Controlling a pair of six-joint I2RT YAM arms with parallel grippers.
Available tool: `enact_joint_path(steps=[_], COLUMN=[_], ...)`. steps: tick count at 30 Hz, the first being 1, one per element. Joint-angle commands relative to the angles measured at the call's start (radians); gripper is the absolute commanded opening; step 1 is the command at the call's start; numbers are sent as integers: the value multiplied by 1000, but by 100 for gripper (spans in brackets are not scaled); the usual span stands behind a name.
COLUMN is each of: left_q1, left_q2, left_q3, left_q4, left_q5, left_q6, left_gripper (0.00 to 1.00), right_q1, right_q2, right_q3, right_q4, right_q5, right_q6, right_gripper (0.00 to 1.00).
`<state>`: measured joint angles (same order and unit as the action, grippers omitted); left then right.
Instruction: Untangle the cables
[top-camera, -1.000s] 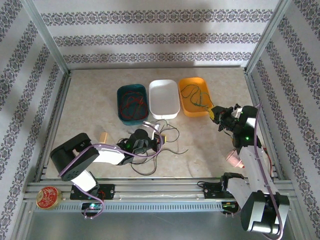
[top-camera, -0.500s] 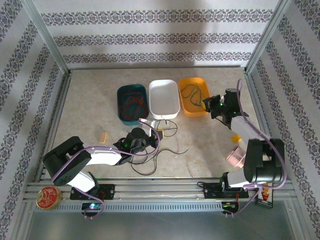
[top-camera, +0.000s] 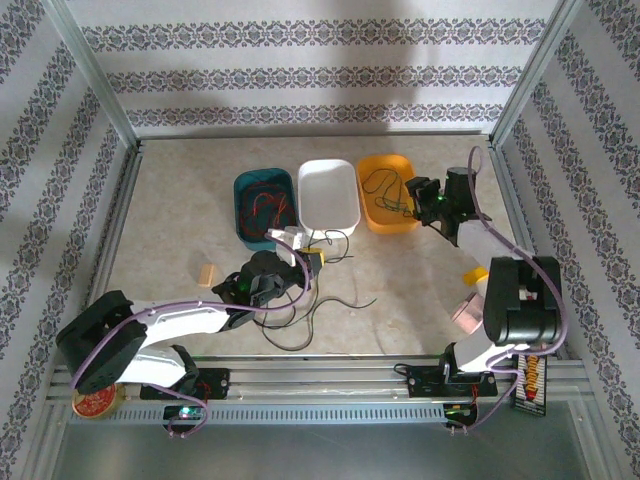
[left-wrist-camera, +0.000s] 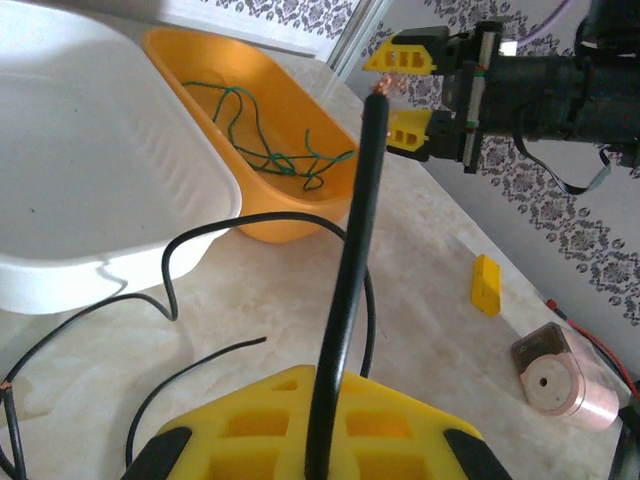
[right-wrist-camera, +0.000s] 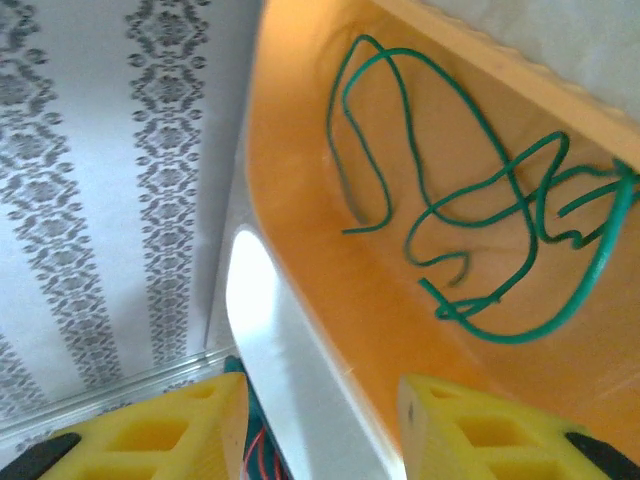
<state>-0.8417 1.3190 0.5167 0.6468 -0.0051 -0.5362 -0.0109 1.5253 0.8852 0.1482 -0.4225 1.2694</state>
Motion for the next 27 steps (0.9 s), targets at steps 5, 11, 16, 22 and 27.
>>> enact_joint_path(steps=[5, 11, 16, 22, 27], left_q1=[40, 81, 152, 239, 295], left_q2=[-47, -31, 17, 173, 362], left_q3=[160, 291, 385, 513, 620], left_q4=[-59, -100, -91, -84, -11], left_q5=[13, 61, 98, 153, 218], left_q6=[17, 55, 58, 83, 39], left_gripper=[0, 0, 0, 0, 0], right_q1=[44, 55, 55, 55, 57], right_q2=[-269, -475, -586, -620, -622], right_q3=[-122, -200, -252, -278, -261], right_q4=[-50, -180, -226, -237, -259], right_q5=[-16, -7, -19, -50, -52], right_q6=[-164, -262, -286, -290, -310], right_gripper=[43, 45, 45, 44, 43])
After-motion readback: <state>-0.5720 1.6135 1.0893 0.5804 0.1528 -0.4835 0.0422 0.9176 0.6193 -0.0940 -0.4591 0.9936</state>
